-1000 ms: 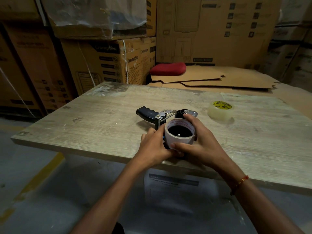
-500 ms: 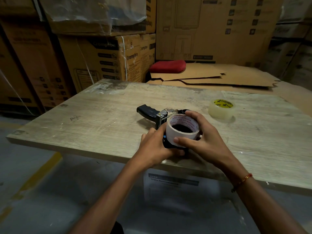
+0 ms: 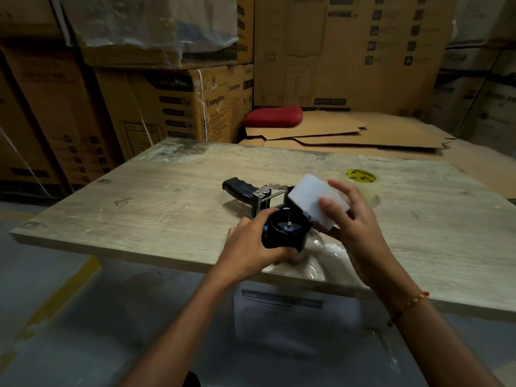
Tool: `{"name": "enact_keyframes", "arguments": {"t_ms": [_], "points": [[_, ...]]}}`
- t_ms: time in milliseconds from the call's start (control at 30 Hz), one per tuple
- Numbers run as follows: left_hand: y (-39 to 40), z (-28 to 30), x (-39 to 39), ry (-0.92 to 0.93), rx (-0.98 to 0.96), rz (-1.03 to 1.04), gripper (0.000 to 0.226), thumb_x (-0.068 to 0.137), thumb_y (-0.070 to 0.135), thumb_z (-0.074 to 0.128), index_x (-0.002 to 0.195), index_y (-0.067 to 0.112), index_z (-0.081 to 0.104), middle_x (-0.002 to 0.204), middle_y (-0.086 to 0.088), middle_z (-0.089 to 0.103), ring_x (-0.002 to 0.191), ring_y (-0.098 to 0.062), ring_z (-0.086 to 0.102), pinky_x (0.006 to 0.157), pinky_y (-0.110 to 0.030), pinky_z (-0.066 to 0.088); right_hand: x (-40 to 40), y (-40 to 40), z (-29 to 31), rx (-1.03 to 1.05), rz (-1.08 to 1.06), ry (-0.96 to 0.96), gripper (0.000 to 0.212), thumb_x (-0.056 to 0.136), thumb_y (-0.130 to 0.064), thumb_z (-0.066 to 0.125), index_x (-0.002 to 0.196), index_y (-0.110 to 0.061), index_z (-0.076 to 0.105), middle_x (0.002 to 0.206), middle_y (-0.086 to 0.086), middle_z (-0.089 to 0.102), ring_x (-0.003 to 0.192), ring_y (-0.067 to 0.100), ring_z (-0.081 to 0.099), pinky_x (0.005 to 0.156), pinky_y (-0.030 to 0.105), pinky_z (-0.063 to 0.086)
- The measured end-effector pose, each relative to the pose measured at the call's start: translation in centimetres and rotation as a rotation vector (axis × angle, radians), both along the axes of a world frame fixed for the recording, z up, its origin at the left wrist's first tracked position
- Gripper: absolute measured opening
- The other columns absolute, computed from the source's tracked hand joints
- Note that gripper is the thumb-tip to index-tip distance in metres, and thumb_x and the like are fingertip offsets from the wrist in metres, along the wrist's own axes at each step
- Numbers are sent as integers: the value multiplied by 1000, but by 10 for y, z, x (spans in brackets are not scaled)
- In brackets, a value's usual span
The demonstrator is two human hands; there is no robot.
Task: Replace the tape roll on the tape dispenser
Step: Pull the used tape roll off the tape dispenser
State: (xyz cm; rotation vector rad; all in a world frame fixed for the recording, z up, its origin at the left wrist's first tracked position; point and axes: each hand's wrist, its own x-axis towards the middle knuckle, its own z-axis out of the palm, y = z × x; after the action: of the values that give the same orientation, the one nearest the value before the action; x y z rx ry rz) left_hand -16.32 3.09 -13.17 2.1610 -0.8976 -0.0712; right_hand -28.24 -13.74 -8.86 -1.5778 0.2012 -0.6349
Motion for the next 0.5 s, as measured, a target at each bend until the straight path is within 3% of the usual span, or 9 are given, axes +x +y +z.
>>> {"name": "enact_keyframes", "arguments": {"t_ms": [133, 333, 500], "points": [[-6, -2, 8, 111, -123, 34, 88, 47, 67, 79, 126, 49, 45, 114, 3, 59, 105, -21, 62, 83, -43, 58, -13, -9, -1, 195, -20, 25, 61, 80, -67, 63, 121, -22, 64, 119, 11, 70, 105, 25, 71, 83, 44, 61], [-16, 10, 17, 78, -150, 165, 80, 58, 46, 87, 127, 31, 50, 116, 2, 66, 105, -21, 62, 89, -45, 55, -25, -18, -6, 111, -68, 100, 63, 84, -70, 54, 119, -20, 67, 104, 7, 72, 89, 17, 66, 60, 28, 56], [-19, 12, 34, 23, -71, 264, 78, 64, 53, 83, 130, 29, 49, 112, 1, 63, 110, -24, 56, 91, -47, 51, -28, -20, -7, 138, -51, 106, 61, 85, -68, 57, 120, -19, 66, 100, 3, 72, 86, 13, 65, 60, 25, 54]]}}
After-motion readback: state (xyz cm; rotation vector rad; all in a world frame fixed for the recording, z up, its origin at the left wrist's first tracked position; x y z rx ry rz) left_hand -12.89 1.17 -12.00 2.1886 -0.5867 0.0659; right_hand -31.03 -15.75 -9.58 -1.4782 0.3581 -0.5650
